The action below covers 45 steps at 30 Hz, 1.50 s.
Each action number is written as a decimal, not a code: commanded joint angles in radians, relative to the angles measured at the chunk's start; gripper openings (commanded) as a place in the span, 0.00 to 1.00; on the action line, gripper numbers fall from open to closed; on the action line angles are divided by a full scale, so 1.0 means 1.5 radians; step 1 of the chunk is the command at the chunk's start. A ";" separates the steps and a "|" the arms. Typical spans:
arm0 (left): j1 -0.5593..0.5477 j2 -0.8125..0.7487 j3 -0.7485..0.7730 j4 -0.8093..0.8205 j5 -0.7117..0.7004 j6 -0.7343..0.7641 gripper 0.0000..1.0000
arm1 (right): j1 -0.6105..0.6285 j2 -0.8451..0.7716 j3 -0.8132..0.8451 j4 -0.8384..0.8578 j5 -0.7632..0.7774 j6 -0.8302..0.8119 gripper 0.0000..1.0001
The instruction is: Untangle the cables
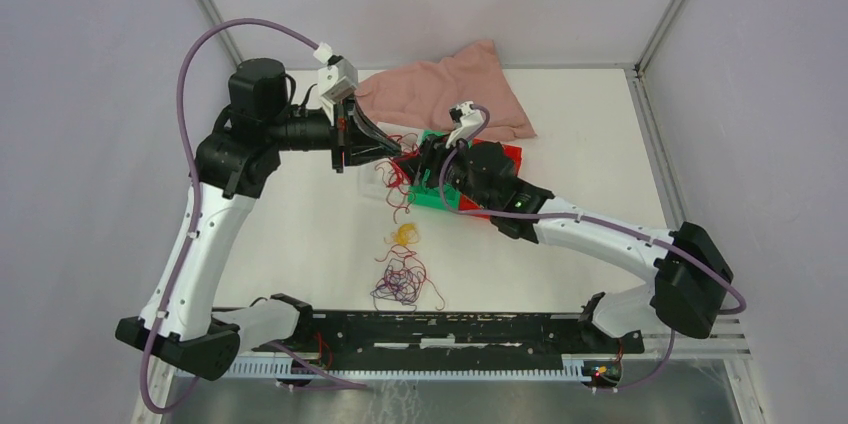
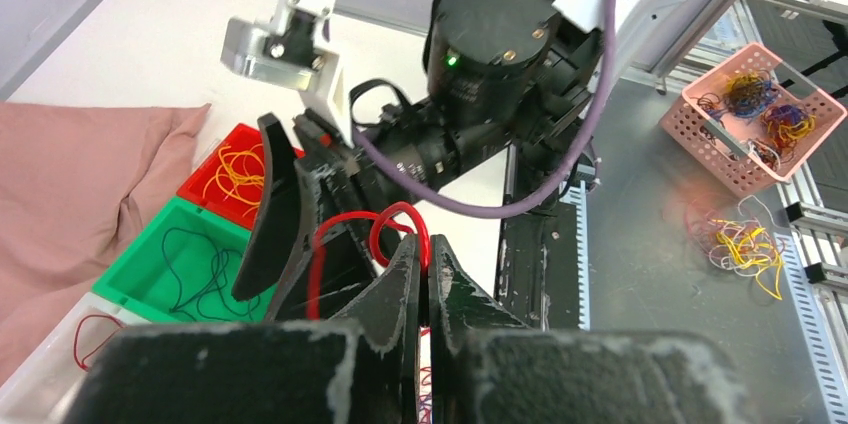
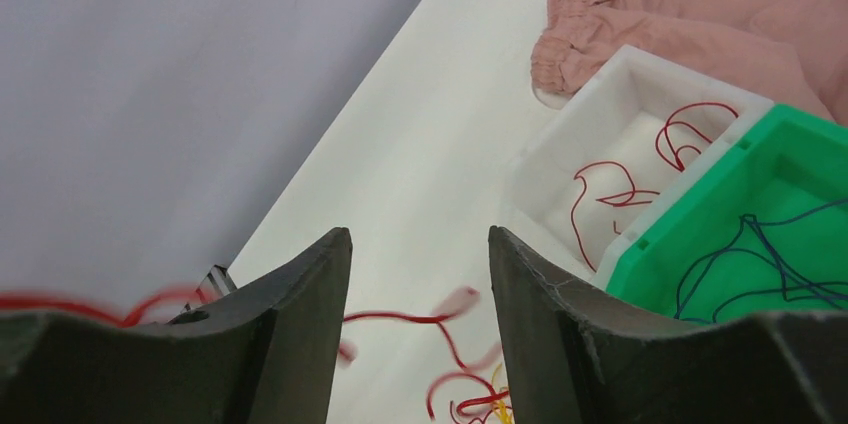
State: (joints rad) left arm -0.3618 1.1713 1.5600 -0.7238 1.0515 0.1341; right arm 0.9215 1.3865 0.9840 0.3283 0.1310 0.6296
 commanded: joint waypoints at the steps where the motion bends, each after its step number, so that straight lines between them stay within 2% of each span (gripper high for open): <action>1: -0.004 -0.005 0.046 0.026 0.048 -0.057 0.03 | 0.004 -0.004 -0.011 0.053 0.066 0.030 0.57; 7: -0.004 -0.006 0.072 0.026 0.049 -0.058 0.03 | 0.001 -0.038 -0.071 0.013 0.160 0.026 0.49; 16: -0.004 -0.005 0.105 0.026 0.021 -0.006 0.03 | -0.004 -0.076 -0.140 -0.006 0.130 0.037 0.50; 19: -0.004 -0.003 0.111 0.026 -0.017 0.022 0.03 | -0.004 -0.084 -0.152 -0.007 0.120 0.043 0.51; 22: -0.004 0.002 0.110 0.035 -0.097 0.039 0.03 | -0.004 -0.094 -0.155 -0.017 0.122 0.040 0.53; 28: -0.004 0.042 0.096 0.043 -0.281 0.094 0.03 | -0.004 -0.139 -0.156 -0.091 0.214 0.026 0.61; 34: -0.003 0.087 0.039 0.110 -0.395 0.141 0.03 | -0.005 -0.173 -0.163 -0.115 0.234 0.013 0.65; 45: -0.003 0.216 0.001 0.233 -0.439 0.182 0.03 | -0.005 -0.209 -0.191 -0.113 0.241 -0.001 0.67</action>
State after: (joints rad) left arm -0.3626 1.4628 1.5749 -0.5156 0.4232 0.3580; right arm 0.9154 1.1076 0.7082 0.1398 0.4587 0.6498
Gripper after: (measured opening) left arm 0.055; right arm 0.664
